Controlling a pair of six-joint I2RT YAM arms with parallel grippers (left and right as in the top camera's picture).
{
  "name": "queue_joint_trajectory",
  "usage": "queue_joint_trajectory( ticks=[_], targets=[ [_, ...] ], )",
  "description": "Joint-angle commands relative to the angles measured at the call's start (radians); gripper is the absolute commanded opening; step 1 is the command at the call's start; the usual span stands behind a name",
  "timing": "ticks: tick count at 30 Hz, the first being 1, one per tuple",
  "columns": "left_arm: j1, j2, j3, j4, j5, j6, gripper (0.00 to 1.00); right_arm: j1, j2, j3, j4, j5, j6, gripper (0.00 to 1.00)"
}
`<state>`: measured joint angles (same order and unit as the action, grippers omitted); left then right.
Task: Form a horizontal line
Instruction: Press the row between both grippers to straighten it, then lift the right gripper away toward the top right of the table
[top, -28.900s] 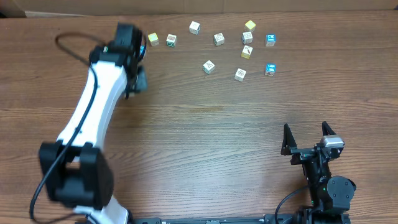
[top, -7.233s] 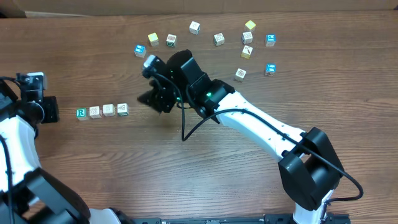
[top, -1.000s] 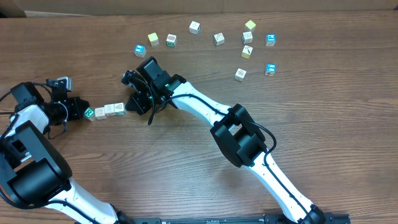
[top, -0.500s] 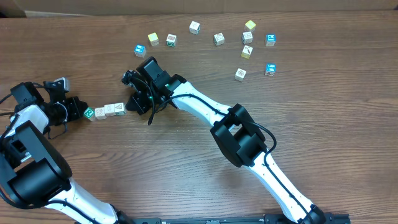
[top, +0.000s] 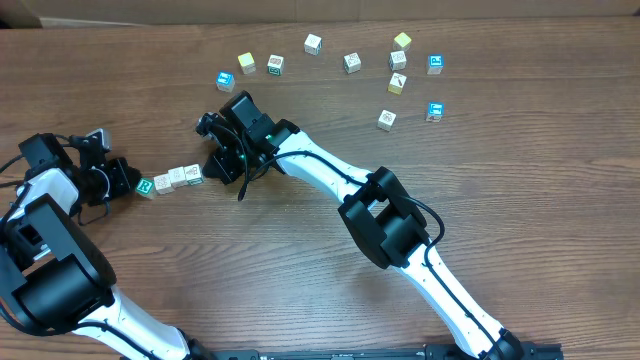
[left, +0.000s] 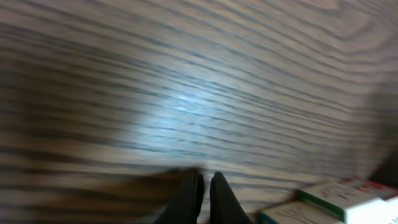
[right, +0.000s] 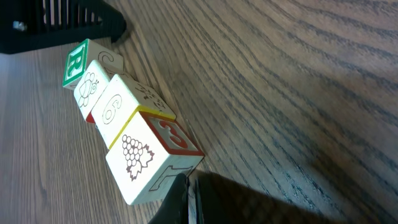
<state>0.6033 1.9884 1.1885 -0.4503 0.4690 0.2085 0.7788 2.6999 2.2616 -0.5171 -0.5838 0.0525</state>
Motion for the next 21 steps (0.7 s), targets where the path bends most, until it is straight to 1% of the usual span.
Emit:
queue_joint_trajectory(
  ticks=[1,4,10,14,21],
  targets=[
    [-0.001,0.019,-0.001,0.021,-0.135,-0.069,0.04,-0.006,0.012,0.029,0.0,0.006,0.001,0.03],
    [0.004,0.006,0.002,0.04,-0.202,-0.106,0.04,-0.006,0.012,0.029,0.0,0.006,0.001,0.03],
    [0.014,-0.076,0.004,0.003,-0.2,-0.135,0.04,-0.021,0.012,0.073,-0.034,0.032,0.008,0.03],
    [0.014,-0.167,0.004,-0.037,-0.233,-0.15,0.04,-0.057,0.009,0.182,-0.154,0.15,0.03,0.03],
    [0.013,-0.411,0.003,-0.118,-0.267,-0.154,0.05,-0.159,-0.035,0.404,-0.418,0.158,0.031,0.03]
  ],
)
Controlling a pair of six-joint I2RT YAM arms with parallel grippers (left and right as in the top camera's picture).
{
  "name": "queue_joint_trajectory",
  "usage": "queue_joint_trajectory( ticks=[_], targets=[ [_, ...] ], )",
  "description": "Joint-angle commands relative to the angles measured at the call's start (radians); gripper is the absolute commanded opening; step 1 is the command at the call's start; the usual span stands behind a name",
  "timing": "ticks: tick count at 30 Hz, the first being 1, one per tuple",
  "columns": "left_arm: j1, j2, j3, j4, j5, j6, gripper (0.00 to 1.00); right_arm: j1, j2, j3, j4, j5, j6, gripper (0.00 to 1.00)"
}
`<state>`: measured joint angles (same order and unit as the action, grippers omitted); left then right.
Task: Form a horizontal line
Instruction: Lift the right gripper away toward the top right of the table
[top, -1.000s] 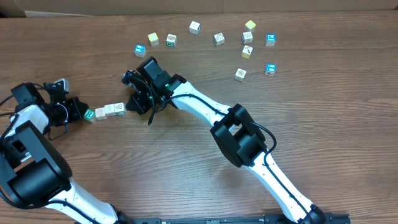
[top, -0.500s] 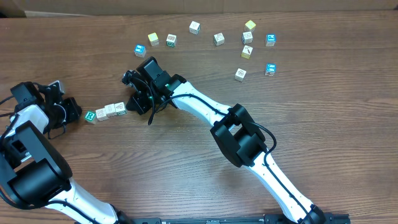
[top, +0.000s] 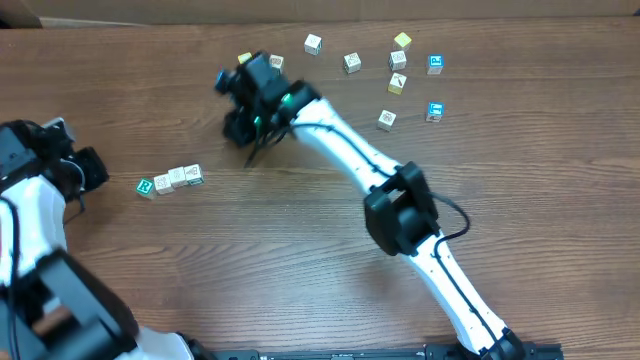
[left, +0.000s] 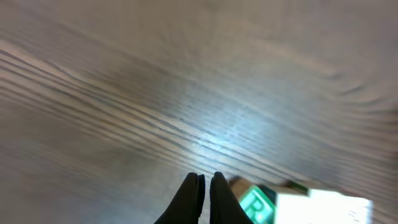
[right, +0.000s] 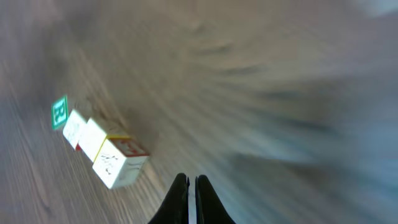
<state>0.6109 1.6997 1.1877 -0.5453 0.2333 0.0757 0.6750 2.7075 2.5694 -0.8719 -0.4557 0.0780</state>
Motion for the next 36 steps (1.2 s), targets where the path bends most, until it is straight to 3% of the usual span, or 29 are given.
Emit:
queue_joint_trajectory(
  ticks=[1,7,12,17,29,32,36],
  targets=[
    [0.006,-0.153,0.004,-0.035,-0.032,-0.029,0.04,-0.069,-0.052,0.124,-0.099,0.03,0.005,0.03],
    [-0.004,-0.349,-0.077,-0.063,-0.031,-0.071,0.05,-0.131,-0.107,0.268,-0.323,0.132,0.003,0.03],
    [-0.016,-0.522,-0.322,0.008,-0.026,-0.089,0.05,-0.17,-0.158,0.294,-0.434,0.156,-0.009,0.04],
    [-0.016,-0.639,-0.533,0.055,0.003,-0.035,0.04,-0.208,-0.2,0.294,-0.47,0.148,-0.068,0.04],
    [-0.016,-0.608,-0.597,0.156,-0.143,-0.028,0.04,-0.278,-0.251,0.294,-0.528,0.14,-0.093,0.04],
    [-0.016,-0.523,-0.597,0.182,-0.111,0.077,0.04,-0.278,-0.258,0.294,-0.53,0.142,-0.14,0.04],
    [-0.016,-0.397,-0.596,0.223,0.006,0.31,0.04,-0.294,-0.285,0.294,-0.537,0.141,-0.193,0.04]
  ],
)
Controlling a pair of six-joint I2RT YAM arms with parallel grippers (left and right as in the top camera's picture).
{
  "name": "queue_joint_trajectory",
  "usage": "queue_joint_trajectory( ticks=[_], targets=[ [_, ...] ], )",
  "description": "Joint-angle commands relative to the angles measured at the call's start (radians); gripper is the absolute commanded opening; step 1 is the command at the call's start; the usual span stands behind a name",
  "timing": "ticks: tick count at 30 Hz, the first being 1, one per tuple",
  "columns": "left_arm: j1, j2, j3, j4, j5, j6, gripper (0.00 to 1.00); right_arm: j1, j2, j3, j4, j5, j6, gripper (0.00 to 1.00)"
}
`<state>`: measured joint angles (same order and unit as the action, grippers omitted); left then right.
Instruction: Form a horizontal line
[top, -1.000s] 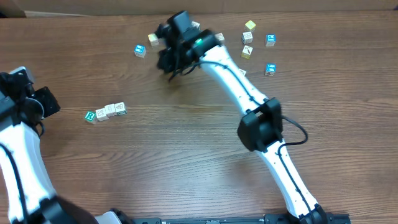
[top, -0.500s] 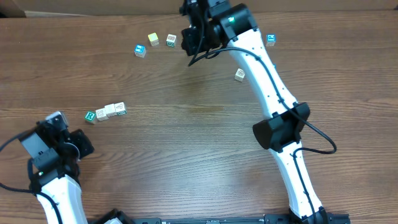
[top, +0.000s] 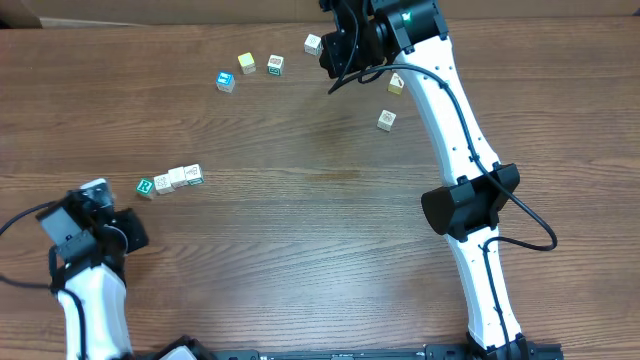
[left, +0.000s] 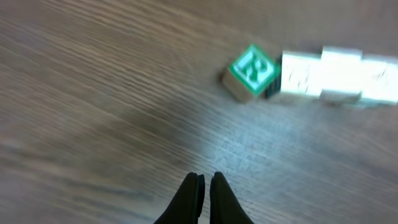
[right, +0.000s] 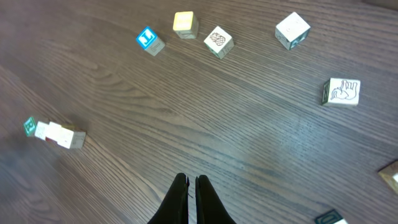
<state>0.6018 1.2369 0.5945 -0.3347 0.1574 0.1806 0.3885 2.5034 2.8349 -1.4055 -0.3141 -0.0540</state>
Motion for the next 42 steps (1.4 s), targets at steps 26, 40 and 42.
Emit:
queue_joint_trajectory(
  ticks=[26,40,42],
  targets=[
    [-0.006,0.163,-0.003,0.155,0.154,0.434,0.04,-0.238,-0.168,0.029,-0.167,-0.158,-0.24,0.04],
    [-0.006,0.252,-0.003,0.188,0.172,0.47,0.04,-0.238,-0.168,0.029,-0.167,-0.147,-0.247,0.04],
    [-0.006,0.261,-0.003,0.207,0.172,0.47,0.04,-0.238,-0.168,0.029,-0.168,-0.147,-0.247,0.04]
  ],
)
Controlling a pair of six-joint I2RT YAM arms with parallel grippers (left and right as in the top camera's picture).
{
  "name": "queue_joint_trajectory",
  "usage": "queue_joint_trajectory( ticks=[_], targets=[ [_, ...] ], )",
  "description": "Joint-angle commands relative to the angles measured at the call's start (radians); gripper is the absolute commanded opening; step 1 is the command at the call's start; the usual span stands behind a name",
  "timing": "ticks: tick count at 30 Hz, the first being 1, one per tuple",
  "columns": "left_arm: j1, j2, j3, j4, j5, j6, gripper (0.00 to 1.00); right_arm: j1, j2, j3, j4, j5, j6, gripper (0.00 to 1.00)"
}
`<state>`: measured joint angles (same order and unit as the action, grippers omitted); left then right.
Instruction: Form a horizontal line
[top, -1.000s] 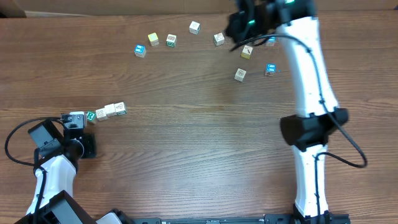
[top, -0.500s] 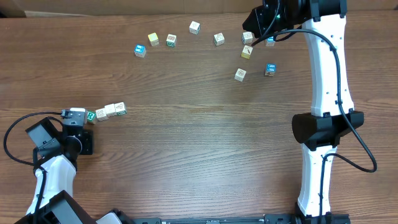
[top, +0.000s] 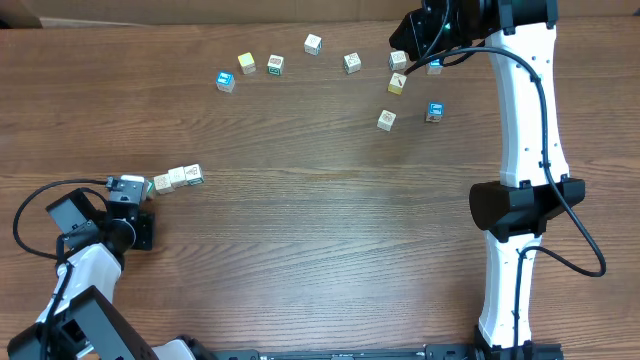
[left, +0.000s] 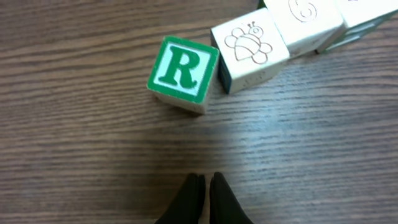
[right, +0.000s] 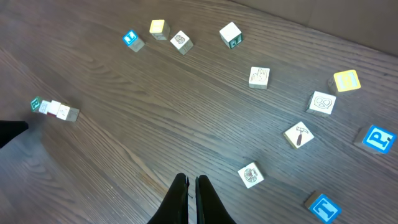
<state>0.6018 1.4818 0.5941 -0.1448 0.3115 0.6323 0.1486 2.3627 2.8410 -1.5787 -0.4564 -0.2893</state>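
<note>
A short row of blocks lies at the table's left: the green R block (left: 183, 73), the bee block (left: 250, 46), the 6 block (left: 305, 15) and one more (top: 193, 174). The R block sits slightly turned, a small gap from the bee block. My left gripper (left: 204, 182) is shut and empty just in front of the R block. High over the far right corner, my right gripper (right: 191, 182) is also shut and empty. The row (right: 55, 109) looks small from there.
Several loose blocks are scattered along the far side: a blue one (top: 225, 81), a yellow one (top: 246, 63), a white one (top: 313, 43), a hammer block (right: 298, 134), a blue P (right: 376, 138) and a blue T (right: 325, 206). The right arm (top: 520, 110) spans the right side.
My left gripper moved from the near-left area up close to the R block. The right gripper shifted right along the far edge and sees the table from farther off. The blocks did not move.
Both shut grippers first stood at the two ends of the four-block row. Then both were away from it, the right one near the far scattered blocks. Later the left sat near the front-left and the right over the far middle. Now the left is back by the R block.
</note>
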Motion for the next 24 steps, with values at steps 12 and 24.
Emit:
queue_joint_trajectory(
  ticks=[12,24],
  targets=[
    [-0.006,0.036,-0.002,0.067,0.023,0.015,0.04,0.002,-0.027,0.023,0.005,-0.005,-0.011,0.04],
    [-0.006,0.037,-0.002,0.095,0.056,0.011,0.04,0.002,-0.027,0.023,0.019,-0.005,-0.011,0.04]
  ],
)
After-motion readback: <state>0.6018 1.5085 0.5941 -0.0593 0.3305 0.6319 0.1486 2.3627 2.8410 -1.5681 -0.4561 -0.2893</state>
